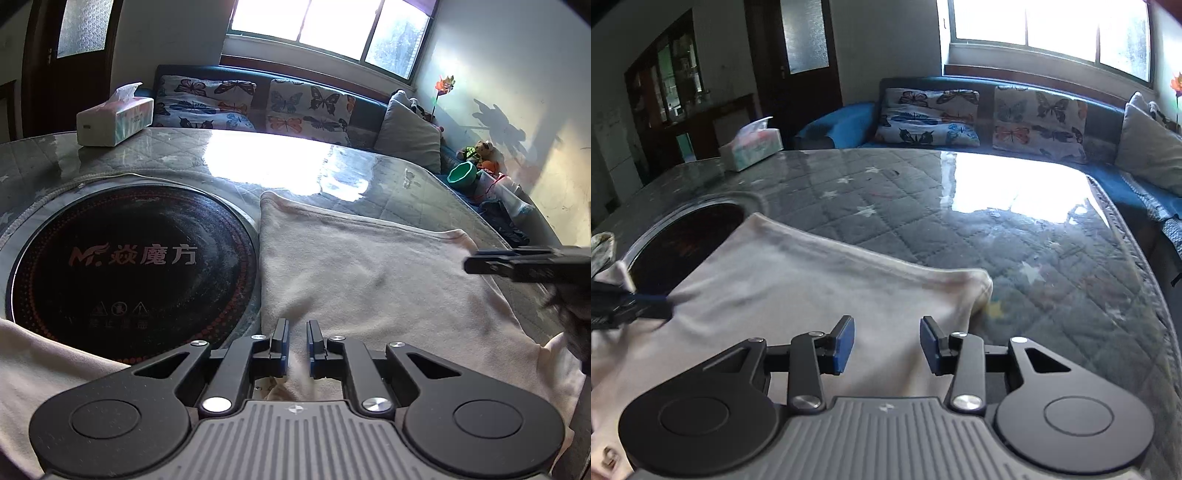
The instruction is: Fold clothes
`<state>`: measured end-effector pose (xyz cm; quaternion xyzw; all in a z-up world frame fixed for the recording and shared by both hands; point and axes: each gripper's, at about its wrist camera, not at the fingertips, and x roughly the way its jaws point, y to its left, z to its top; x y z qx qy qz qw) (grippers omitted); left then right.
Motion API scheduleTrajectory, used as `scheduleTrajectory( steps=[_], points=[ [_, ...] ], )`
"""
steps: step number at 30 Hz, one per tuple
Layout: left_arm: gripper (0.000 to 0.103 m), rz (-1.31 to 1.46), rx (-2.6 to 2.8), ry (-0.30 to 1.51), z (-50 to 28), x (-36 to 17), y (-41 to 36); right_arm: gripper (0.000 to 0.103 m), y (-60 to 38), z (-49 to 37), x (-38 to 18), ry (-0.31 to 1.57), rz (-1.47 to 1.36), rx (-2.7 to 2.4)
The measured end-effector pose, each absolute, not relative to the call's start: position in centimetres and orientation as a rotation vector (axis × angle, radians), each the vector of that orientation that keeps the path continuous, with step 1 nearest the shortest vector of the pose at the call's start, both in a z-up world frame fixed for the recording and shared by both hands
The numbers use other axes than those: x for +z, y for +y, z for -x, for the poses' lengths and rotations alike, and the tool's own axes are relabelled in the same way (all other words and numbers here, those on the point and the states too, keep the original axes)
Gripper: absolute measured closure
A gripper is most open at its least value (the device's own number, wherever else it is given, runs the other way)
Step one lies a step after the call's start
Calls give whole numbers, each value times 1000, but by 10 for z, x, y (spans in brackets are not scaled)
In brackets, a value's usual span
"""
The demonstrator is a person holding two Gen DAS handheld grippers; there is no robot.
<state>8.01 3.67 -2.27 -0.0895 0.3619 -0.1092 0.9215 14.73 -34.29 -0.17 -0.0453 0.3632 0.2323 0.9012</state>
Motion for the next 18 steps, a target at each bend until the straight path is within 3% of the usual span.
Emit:
scheduleTrajectory(
  steps=[8,18],
  points=[
    [91,178,-225,744,-80,-21,35,64,-368,-138,6,747,73,417],
    [76,118,-287,701,-56,-3,11,63,-442,-44,20,733,54,235]
  ],
)
